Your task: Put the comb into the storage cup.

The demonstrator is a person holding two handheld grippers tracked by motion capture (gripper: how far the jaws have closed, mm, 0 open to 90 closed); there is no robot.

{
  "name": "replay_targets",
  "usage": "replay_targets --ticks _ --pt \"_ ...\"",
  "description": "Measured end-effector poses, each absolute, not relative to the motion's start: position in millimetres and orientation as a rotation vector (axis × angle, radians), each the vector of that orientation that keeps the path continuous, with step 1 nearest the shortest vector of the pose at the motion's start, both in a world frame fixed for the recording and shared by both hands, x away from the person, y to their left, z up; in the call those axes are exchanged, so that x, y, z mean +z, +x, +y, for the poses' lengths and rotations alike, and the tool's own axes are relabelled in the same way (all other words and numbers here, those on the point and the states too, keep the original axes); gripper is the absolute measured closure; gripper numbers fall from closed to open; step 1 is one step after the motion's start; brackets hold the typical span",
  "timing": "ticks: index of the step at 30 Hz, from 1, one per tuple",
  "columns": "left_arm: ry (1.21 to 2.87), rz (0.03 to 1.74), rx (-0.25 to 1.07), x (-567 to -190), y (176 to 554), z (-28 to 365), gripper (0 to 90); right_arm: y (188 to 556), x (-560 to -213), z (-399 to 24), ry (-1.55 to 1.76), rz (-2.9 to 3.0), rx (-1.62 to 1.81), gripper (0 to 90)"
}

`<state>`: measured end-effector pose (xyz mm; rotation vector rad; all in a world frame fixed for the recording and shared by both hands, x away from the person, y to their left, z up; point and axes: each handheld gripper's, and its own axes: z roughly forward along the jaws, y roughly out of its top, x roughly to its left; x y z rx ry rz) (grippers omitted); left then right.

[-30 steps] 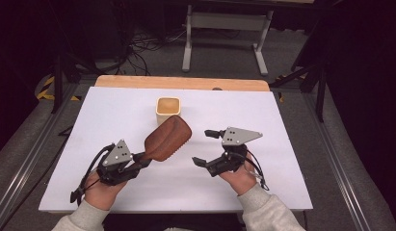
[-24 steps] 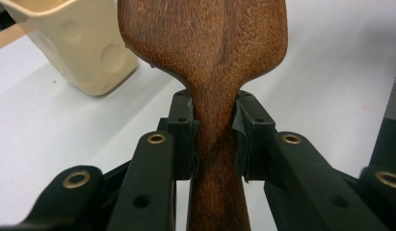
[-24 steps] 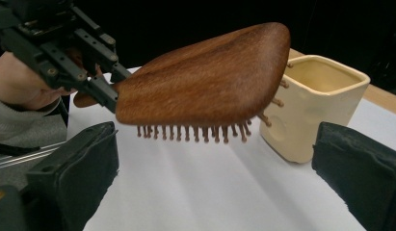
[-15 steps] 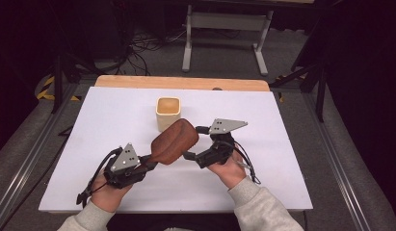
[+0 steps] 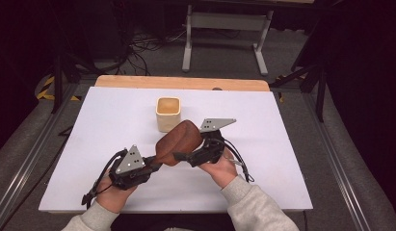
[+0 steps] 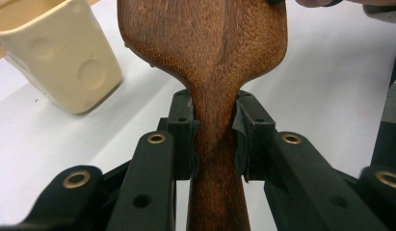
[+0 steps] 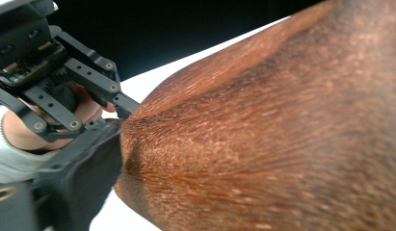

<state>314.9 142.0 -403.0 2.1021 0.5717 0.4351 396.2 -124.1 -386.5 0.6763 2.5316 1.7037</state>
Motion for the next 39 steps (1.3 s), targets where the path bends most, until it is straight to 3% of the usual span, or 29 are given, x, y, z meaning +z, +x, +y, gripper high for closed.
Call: replay_targets --ticks 5,9,13,25,28,33,36,39 --pt "2.101 0.570 0.443 -405.1 315.4 142.3 73.0 397.5 -384.8 -127.8 0.703 2.528 1.776 20.3" --pt "2.125 0.572 0.448 -408.4 316.3 140.6 73.0 395.2 -377.7 -132.0 0.654 2.513 1.856 37.8" --pt "2.137 0.565 0.464 -410.8 316.0 138.2 72.7 393.5 -370.9 -133.5 0.599 2.534 1.913 47.0" --pt "2.086 0.540 0.467 -407.4 314.6 141.5 71.2 382.6 -352.2 -129.2 0.466 2.539 1.921 57.3" --pt "2.080 0.545 0.476 -406.7 315.0 142.9 67.2 381.0 -348.2 -128.2 0.449 2.534 1.917 58.0" --pt "2.015 0.567 0.463 -404.0 318.6 153.7 33.3 377.7 -332.8 -127.2 0.404 2.515 1.843 58.6" --pt "1.984 0.565 0.454 -403.7 320.5 159.0 19.1 377.7 -327.6 -128.0 0.394 2.506 1.838 58.6" --pt "1.949 0.576 0.448 -404.3 323.1 166.0 12.5 377.6 -319.0 -128.1 0.379 2.494 1.815 58.5"
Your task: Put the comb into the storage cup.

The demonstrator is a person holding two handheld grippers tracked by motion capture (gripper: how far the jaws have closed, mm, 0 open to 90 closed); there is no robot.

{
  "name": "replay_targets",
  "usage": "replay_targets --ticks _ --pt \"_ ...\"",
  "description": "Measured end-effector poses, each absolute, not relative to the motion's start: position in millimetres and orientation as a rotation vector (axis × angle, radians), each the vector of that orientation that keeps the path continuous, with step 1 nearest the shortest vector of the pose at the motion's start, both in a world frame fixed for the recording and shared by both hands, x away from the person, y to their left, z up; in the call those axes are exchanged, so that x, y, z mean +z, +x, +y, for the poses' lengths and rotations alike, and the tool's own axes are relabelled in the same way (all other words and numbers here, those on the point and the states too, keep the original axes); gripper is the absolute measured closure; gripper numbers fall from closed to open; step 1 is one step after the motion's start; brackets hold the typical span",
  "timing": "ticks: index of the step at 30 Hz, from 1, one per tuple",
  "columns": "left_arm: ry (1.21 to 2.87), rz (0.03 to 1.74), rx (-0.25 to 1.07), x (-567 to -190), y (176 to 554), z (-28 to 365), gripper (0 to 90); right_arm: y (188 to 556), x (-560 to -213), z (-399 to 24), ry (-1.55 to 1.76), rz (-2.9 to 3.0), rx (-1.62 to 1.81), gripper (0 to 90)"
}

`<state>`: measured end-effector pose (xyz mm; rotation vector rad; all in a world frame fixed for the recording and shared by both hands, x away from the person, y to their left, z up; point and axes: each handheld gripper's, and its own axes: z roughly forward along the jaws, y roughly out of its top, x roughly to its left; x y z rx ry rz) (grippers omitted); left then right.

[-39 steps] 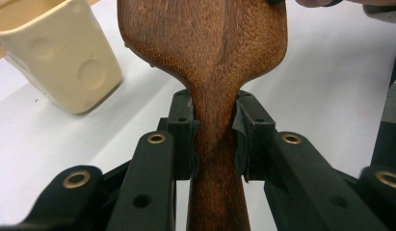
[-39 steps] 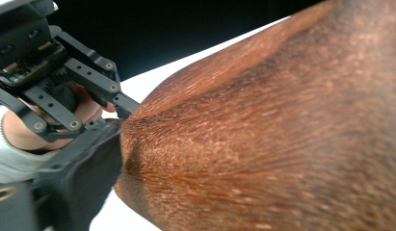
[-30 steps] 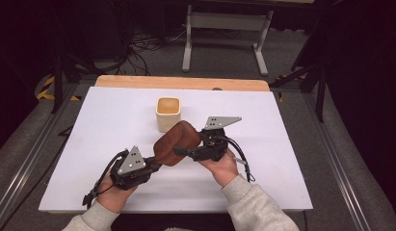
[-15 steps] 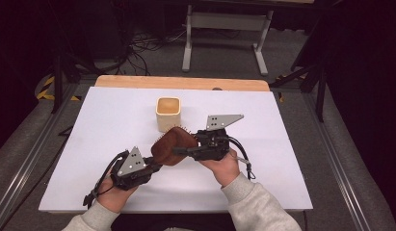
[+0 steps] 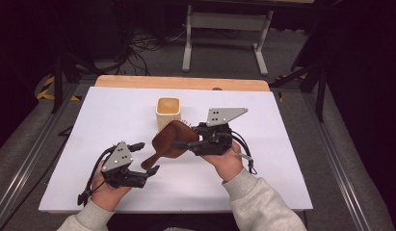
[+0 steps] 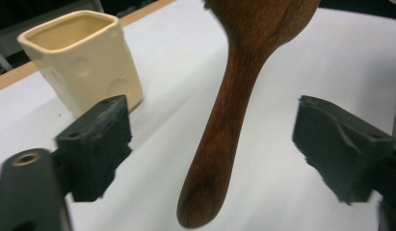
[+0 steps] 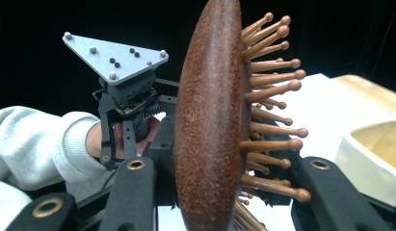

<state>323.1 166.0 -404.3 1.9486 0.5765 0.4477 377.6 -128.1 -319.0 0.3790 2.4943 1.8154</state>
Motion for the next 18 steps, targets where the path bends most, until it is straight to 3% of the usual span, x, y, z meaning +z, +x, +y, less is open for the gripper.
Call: replay_targets --ticks 7,18 --pt "1.844 0.616 0.455 -409.0 326.4 188.0 3.4 380.7 -299.7 -125.6 0.348 2.473 1.784 58.3" --pt "1.777 0.662 0.506 -414.0 326.5 213.3 2.1 390.4 -279.1 -123.5 0.341 2.440 1.754 58.2"
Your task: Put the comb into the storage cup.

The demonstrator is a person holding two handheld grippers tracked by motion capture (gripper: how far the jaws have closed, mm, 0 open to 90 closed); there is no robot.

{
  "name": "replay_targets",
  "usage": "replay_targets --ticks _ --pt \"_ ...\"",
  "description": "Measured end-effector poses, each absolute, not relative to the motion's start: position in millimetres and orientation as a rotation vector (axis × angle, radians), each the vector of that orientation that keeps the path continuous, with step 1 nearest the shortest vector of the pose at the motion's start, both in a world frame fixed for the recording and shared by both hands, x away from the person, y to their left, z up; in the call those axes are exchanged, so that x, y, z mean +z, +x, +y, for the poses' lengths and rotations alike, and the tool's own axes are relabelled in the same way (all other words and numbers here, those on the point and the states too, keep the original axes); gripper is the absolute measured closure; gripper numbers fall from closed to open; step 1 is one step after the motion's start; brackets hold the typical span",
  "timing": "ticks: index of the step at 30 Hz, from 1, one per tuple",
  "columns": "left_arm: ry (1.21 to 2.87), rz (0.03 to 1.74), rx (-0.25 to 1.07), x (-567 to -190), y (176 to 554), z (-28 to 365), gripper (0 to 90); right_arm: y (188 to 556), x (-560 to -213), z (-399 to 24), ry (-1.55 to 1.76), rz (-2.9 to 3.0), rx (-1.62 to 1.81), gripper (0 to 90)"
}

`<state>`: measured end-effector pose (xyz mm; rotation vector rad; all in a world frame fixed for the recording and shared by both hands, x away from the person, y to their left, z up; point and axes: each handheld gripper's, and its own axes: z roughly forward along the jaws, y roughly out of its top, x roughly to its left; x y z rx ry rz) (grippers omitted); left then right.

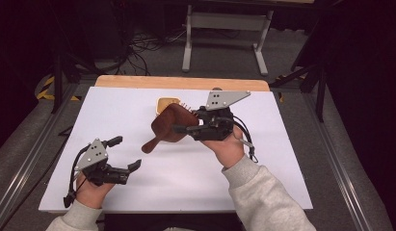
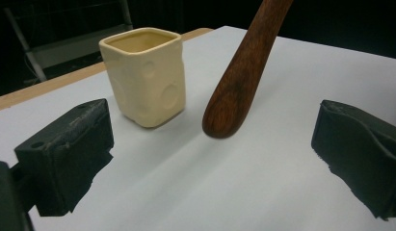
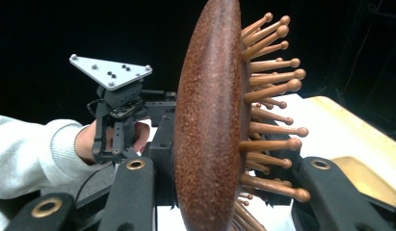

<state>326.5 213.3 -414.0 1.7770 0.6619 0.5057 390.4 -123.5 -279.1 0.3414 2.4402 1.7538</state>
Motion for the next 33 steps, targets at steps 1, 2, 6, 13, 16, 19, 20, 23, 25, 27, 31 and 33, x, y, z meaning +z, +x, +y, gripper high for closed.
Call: replay_targets --ticks 1,2,6,13,16,19,20,23,25,27,31,33 --pt "1.774 0.664 0.506 -414.5 326.5 214.8 2.1 391.3 -277.2 -123.3 0.339 2.436 1.752 58.1" --pt "1.766 0.668 0.508 -416.0 326.3 217.8 2.1 393.1 -273.5 -123.2 0.341 2.428 1.747 58.1" --pt "1.764 0.681 0.515 -419.1 326.8 222.6 2.1 397.3 -265.9 -123.1 0.346 2.411 1.735 58.0" --pt "1.764 0.698 0.535 -427.0 330.0 232.2 2.1 407.7 -253.3 -122.9 0.365 2.374 1.709 57.9" --pt "1.762 0.705 0.546 -429.2 330.9 234.4 1.9 412.6 -248.6 -122.3 0.376 2.356 1.690 57.9" --pt "1.757 0.712 0.545 -431.3 331.8 236.6 1.9 418.3 -244.6 -121.4 0.385 2.339 1.672 57.8" --pt "1.758 0.714 0.547 -431.9 332.2 237.3 1.9 419.7 -243.9 -121.1 0.387 2.336 1.667 57.8" --pt "1.760 0.721 0.548 -433.2 333.3 238.9 1.9 423.4 -242.4 -119.8 0.397 2.332 1.652 57.8" --pt "1.756 0.724 0.549 -434.5 333.9 240.7 1.9 427.5 -241.3 -118.0 0.405 2.325 1.634 57.7" --pt "1.760 0.730 0.553 -435.1 334.5 242.2 1.9 431.3 -240.2 -116.6 0.411 2.320 1.623 57.7" --pt "1.756 0.738 0.558 -436.5 335.2 244.0 1.9 437.9 -238.0 -114.3 0.428 2.300 1.593 57.5" --pt "1.754 0.737 0.562 -436.8 335.1 244.0 1.9 441.3 -237.1 -114.1 0.440 2.290 1.583 57.4"
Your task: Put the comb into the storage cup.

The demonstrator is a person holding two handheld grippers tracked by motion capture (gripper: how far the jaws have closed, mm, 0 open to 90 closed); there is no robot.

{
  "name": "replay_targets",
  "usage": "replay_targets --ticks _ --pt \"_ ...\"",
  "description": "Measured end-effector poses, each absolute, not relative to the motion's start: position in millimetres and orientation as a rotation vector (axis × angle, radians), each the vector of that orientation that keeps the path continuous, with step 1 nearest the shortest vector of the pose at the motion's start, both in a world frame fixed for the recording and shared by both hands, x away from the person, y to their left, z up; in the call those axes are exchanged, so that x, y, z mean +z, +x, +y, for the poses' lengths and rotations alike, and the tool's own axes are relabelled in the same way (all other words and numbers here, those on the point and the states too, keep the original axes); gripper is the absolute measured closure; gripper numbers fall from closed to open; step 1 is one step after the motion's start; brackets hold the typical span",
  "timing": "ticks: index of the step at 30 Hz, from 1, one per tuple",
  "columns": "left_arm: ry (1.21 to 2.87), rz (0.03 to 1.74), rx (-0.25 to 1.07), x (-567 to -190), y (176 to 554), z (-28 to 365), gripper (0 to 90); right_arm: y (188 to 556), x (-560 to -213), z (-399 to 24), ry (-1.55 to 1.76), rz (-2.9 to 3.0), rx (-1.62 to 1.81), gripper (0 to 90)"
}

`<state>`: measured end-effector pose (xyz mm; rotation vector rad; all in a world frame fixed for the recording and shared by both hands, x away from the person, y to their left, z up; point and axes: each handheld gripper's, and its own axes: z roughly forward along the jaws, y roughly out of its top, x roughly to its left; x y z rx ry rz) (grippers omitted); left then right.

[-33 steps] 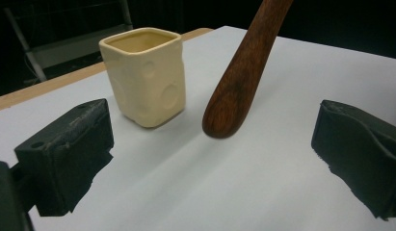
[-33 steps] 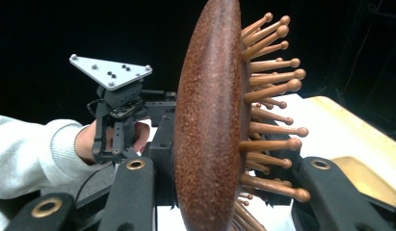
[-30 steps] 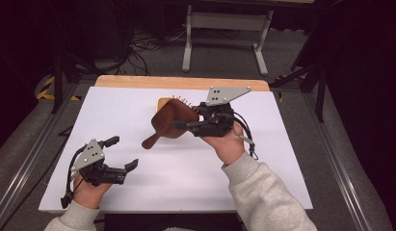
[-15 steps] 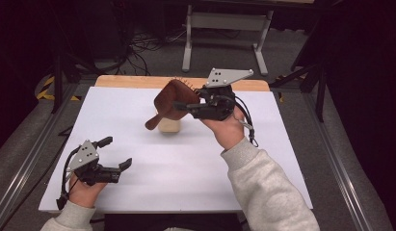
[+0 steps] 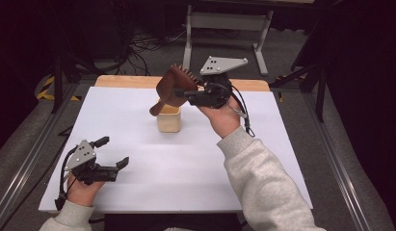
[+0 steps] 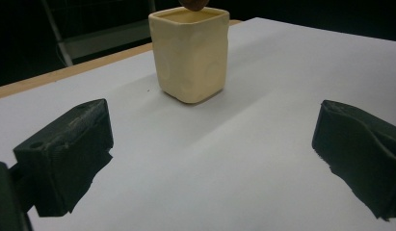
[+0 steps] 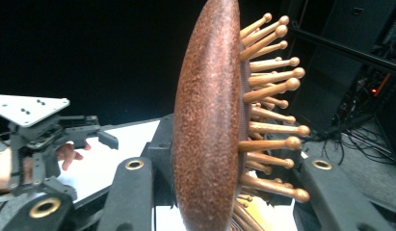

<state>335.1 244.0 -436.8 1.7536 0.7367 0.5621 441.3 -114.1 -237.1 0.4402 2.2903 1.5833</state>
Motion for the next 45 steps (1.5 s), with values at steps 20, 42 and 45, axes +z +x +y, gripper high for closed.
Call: replay_targets --ticks 20,42,45 --pt "1.777 0.735 0.564 -438.1 336.4 242.2 1.9 465.4 -241.7 -121.9 0.549 2.215 1.505 56.9" --pt "1.780 0.731 0.568 -438.3 336.1 240.9 1.9 482.3 -254.0 -119.5 0.600 2.250 1.444 55.9" --pt "1.779 0.732 0.566 -438.4 336.3 241.0 1.9 486.0 -257.5 -116.6 0.604 2.268 1.436 55.8"
